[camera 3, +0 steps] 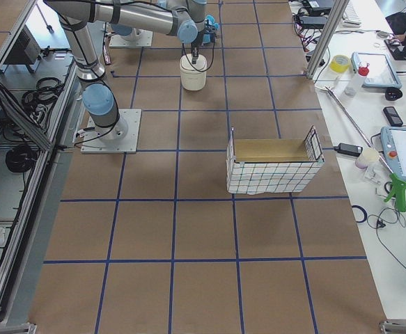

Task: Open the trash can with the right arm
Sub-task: 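Press the lid with the right gripper to flip it open, then lift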

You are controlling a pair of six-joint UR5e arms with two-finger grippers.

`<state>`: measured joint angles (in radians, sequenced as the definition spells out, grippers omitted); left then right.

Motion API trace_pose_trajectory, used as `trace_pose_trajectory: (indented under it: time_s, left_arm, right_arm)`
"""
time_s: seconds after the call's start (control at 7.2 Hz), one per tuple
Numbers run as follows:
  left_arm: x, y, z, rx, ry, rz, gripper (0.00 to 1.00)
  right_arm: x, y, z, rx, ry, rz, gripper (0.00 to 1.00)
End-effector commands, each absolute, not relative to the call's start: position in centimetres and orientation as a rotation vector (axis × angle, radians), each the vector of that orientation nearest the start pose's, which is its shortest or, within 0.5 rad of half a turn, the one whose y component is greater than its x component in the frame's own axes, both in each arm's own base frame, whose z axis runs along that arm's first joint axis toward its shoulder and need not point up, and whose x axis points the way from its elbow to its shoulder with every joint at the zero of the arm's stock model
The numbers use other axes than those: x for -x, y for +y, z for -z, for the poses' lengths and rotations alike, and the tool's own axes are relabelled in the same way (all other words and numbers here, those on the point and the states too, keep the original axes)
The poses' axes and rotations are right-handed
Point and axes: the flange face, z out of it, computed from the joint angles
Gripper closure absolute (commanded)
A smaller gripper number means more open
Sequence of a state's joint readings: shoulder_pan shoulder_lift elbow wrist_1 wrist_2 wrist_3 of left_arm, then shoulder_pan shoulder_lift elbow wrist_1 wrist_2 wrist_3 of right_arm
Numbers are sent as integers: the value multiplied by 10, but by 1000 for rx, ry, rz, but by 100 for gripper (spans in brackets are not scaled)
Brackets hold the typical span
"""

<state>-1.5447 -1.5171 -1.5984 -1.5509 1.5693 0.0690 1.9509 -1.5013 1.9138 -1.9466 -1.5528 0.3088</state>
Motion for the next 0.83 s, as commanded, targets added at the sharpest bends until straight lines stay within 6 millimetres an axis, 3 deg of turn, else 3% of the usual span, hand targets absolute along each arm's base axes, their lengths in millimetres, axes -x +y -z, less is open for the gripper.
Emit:
trace_pose_trajectory:
  time_s: [0.0,0.28,0.56,0.69]
  left_arm:
    - [121,-477,-502,-67,3139,72,0]
    - [121,-477,-502,-67,3139,72,0]
    - [121,-477,-502,-67,3139,72,0]
    - [121,-477,-502,-67,3138,72,0]
  right_arm:
    - [-306,-409,-386,83,3111,-29,0]
    - [-286,-438,-446,147,3117,-14,0]
    - [-226,-475,-498,174,3106,18,0]
    - [-188,-490,-509,231,3104,6,0]
